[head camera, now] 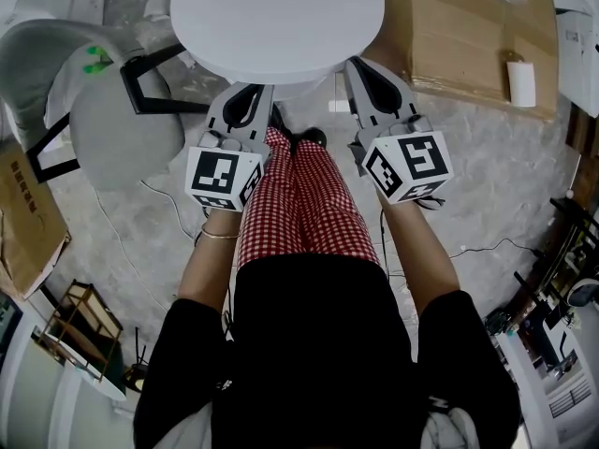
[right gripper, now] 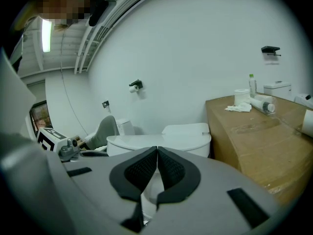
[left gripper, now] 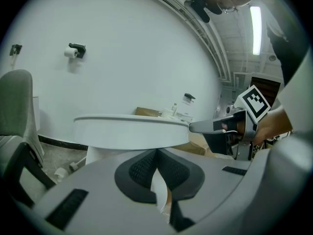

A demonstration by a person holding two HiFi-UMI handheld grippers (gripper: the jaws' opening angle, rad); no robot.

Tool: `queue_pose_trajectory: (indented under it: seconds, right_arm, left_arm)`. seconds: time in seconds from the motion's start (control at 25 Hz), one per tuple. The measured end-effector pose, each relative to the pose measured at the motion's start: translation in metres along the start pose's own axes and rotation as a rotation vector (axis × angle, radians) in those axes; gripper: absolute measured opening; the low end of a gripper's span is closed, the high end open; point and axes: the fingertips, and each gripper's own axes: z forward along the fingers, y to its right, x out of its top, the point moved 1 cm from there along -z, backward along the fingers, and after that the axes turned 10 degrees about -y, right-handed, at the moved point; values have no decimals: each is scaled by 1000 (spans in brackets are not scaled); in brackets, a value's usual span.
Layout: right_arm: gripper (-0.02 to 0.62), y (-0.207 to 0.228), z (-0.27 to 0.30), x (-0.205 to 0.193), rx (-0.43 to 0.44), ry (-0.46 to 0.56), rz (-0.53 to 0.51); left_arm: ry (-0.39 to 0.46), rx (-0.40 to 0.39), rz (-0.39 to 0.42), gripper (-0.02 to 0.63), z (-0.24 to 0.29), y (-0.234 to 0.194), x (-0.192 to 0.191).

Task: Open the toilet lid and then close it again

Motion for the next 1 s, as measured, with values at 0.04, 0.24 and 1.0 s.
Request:
queue_pose_trajectory:
  seconds: [0.04, 0.24, 1.0]
  right_arm:
    - [23, 0, 0, -1, 2, -1, 1]
    - [23, 1, 1, -7, 8, -6, -2]
    - [23, 2, 6, -32, 21, -15, 16]
  left_arm:
    - [-3, 0, 1, 3, 0, 0, -1]
    - [-12, 4, 0, 3, 2, 1, -8]
    - [-26, 6, -29, 3, 9, 0, -34]
